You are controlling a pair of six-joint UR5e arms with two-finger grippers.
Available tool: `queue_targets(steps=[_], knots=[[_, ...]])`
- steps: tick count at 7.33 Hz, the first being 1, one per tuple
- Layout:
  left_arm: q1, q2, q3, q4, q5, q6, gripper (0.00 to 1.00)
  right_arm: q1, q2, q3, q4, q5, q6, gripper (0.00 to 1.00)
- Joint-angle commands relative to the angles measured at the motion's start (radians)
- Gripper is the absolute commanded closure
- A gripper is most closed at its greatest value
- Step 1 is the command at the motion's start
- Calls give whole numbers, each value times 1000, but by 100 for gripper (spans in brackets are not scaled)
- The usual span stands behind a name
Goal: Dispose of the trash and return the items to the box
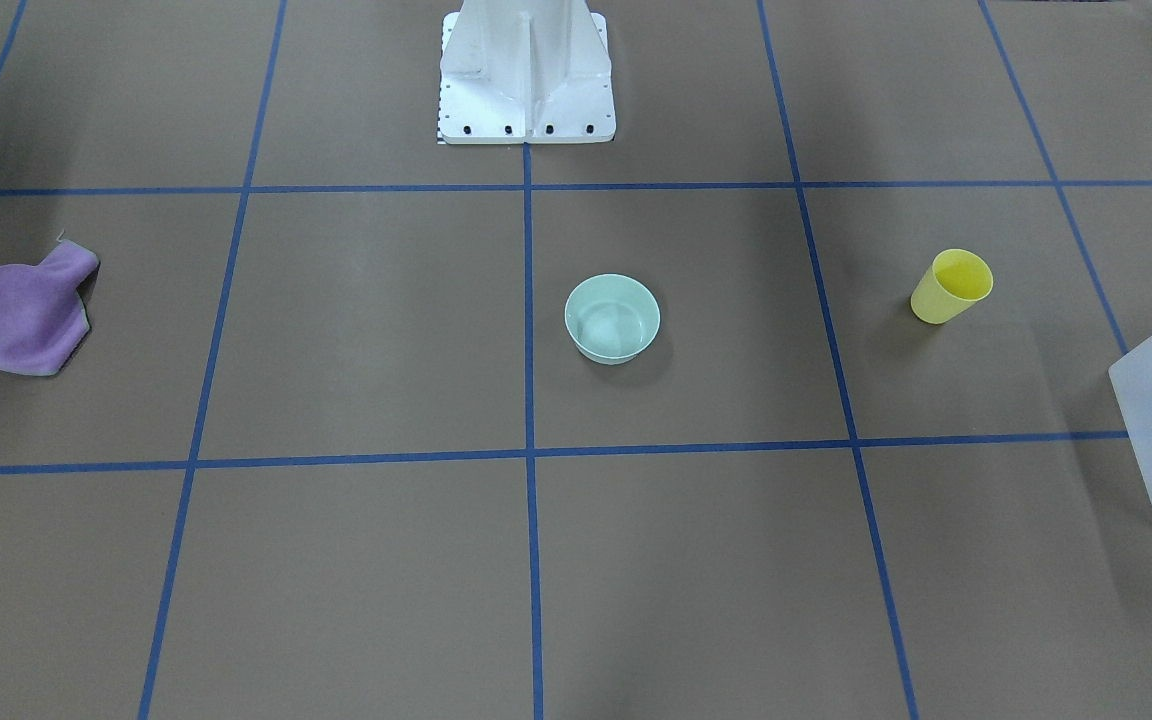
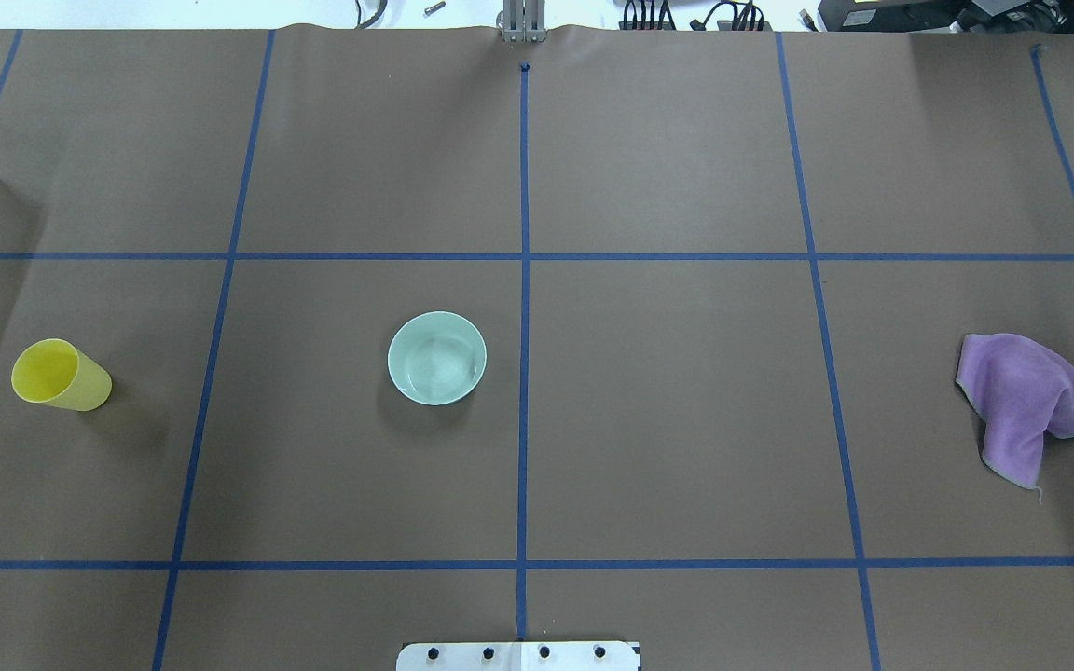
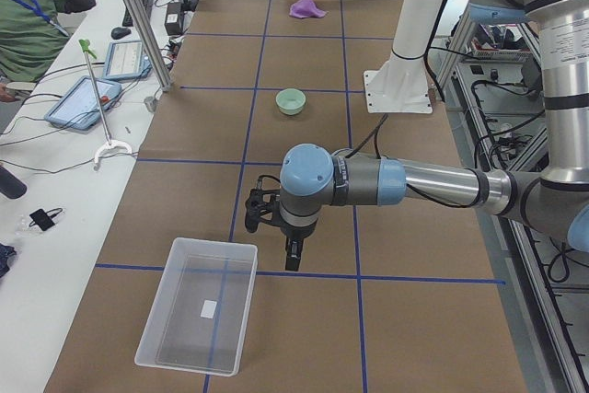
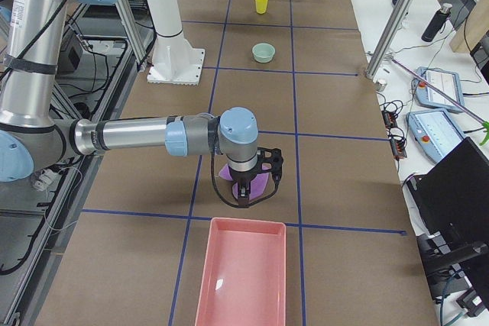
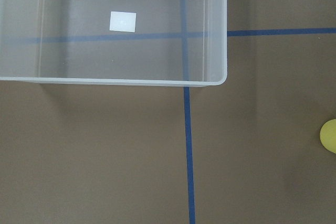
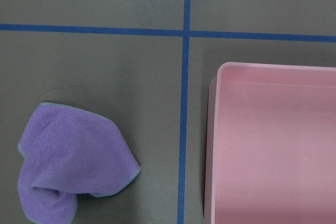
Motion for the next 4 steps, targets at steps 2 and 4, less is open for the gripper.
queue_targets(steps=[2,4], knots=[[-1,-41,25,-274,-4,-5,1,0,-5,0,175,2,12,0],[-3,-66,98,-538,-25,-50,1,0,-2,3,180,28,14,0]])
